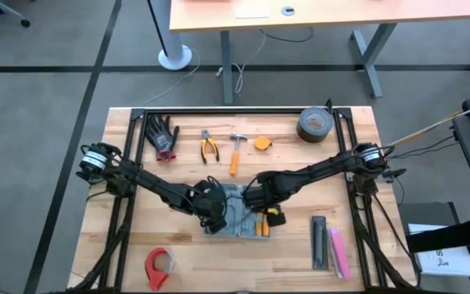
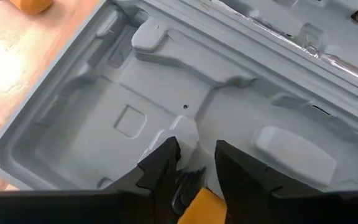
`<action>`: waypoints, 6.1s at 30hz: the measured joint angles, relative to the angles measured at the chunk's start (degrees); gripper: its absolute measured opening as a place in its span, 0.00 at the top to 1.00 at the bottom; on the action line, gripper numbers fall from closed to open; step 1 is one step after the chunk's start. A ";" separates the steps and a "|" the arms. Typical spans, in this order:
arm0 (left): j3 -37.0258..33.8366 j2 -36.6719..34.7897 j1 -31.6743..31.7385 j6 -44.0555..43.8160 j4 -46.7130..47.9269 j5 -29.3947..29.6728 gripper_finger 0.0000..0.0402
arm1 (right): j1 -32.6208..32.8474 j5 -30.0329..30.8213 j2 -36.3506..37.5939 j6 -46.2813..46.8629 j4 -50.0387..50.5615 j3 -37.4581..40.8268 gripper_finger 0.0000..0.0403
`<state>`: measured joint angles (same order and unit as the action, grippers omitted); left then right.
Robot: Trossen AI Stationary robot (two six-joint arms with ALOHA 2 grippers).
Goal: Prefit tool cases
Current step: Remove the nut driver from the gray tool box
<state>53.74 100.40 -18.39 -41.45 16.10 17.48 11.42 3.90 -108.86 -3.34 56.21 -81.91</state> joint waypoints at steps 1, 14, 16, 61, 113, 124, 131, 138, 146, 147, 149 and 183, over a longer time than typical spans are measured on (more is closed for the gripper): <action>0.00 0.00 0.00 0.00 -0.05 -0.32 0.72 | -0.06 0.04 0.00 -3.01 -0.01 0.00 0.60; 0.06 -0.23 0.00 0.22 0.06 -3.59 0.70 | -1.83 -1.72 -0.80 -23.39 -0.90 1.54 0.61; 0.09 -0.24 0.00 0.22 0.14 -4.02 0.68 | -1.81 -2.43 -0.81 -27.31 -1.36 2.15 0.58; -0.02 -0.31 0.22 1.55 1.49 -5.63 0.69 | -5.53 -7.37 -3.65 -41.72 3.07 1.40 0.59; 0.02 -1.03 0.76 1.92 2.78 -6.57 0.66 | -5.50 -11.70 -7.63 -45.30 5.16 -1.87 0.61; 0.02 -1.03 0.76 1.93 2.84 -6.90 0.69 | -5.53 -11.74 -7.80 -44.19 6.06 -2.24 0.72; 0.02 -1.05 0.81 1.92 2.95 -7.01 0.67 | -5.56 -11.82 -7.82 -42.06 8.44 -6.15 0.71; 0.02 -1.05 0.94 1.95 2.93 -7.11 0.69 | -4.36 -11.98 -7.82 -41.52 9.89 -7.65 0.64; 0.02 -1.05 1.03 1.95 2.92 -7.59 0.69 | -5.02 -12.03 -9.74 -42.70 9.51 -7.54 0.63; 0.02 -1.05 1.03 1.94 2.91 -7.59 0.69 | -5.17 -12.15 -10.13 -42.90 9.51 -7.54 0.63; 0.02 -1.05 1.01 1.95 2.88 -7.60 0.68 | -5.55 -12.37 -10.88 -43.22 9.77 -7.54 0.64; 0.02 -1.05 1.49 1.76 2.82 -7.93 0.69 | -6.69 -22.91 -13.09 -42.50 10.88 -7.78 0.86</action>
<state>53.76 99.35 -16.91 -39.69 18.92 9.55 4.73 -19.00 -121.95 -45.84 67.09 -89.69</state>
